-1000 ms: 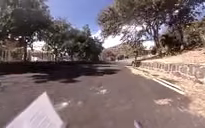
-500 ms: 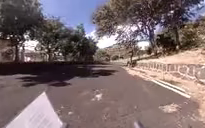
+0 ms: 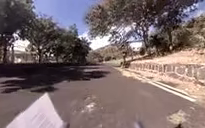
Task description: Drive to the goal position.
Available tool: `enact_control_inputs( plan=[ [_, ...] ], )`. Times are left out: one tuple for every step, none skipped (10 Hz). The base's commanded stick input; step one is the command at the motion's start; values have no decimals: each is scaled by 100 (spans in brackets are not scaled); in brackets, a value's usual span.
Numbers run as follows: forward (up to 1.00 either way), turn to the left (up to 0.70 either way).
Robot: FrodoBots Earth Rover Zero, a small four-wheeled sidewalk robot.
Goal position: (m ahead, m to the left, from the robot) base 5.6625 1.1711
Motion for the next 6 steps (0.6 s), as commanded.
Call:
enact_control_inputs(
  plan=[
    [70,0],
    [70,0],
    [70,0],
    [70,0],
    [70,0],
    [70,0]
  ],
)
